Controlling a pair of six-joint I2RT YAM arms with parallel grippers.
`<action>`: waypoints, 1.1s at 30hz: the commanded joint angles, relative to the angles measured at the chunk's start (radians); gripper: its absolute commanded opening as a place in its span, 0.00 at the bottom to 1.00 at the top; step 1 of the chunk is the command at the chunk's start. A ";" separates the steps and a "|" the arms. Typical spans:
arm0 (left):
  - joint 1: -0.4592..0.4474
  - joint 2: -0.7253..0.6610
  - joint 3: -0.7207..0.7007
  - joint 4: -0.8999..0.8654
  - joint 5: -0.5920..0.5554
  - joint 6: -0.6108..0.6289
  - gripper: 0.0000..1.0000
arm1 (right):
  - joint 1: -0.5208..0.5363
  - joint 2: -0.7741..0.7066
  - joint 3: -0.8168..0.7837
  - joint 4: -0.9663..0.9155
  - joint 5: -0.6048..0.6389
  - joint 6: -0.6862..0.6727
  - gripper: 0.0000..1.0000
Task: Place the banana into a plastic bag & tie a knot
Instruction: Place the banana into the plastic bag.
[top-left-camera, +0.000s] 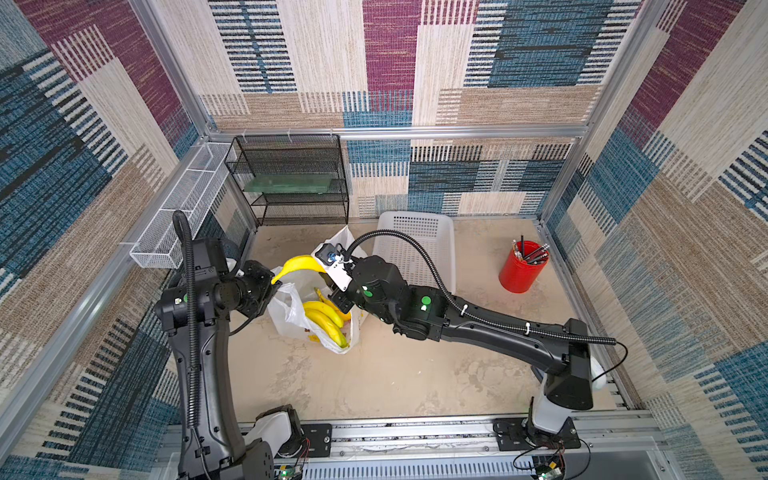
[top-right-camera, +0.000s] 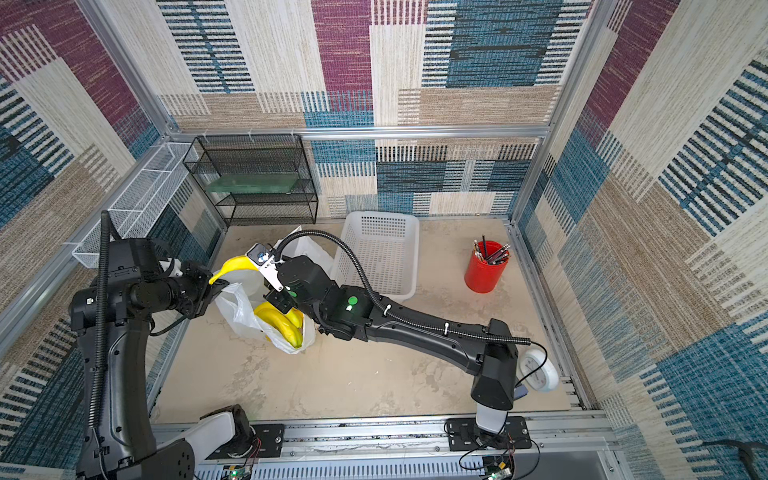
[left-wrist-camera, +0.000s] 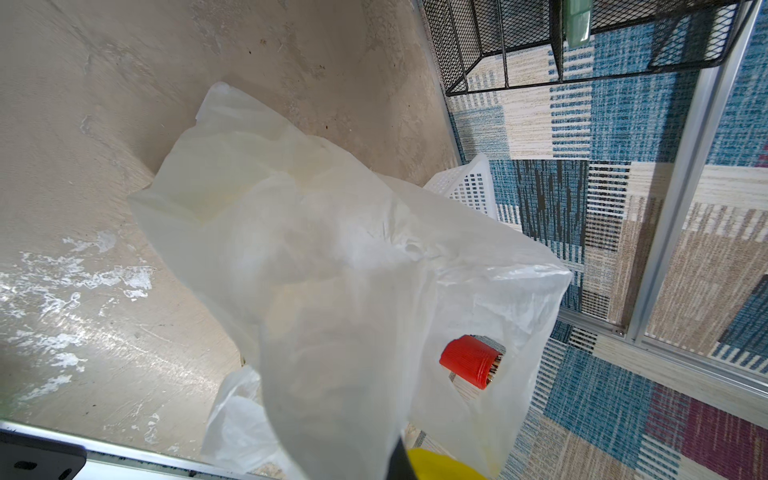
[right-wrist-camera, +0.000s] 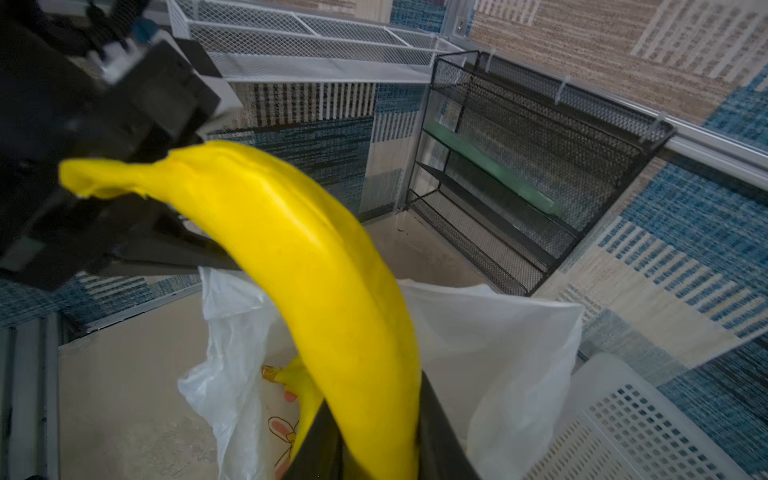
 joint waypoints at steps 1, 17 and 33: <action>-0.001 -0.005 -0.005 0.018 -0.009 0.026 0.00 | -0.001 0.019 0.045 0.029 -0.082 0.000 0.21; -0.001 0.008 0.023 0.018 0.002 0.022 0.00 | -0.205 0.137 -0.145 0.216 -0.290 -0.052 0.27; -0.011 0.064 0.069 0.018 0.028 0.035 0.00 | -0.202 0.280 -0.114 0.181 -0.161 -0.199 0.34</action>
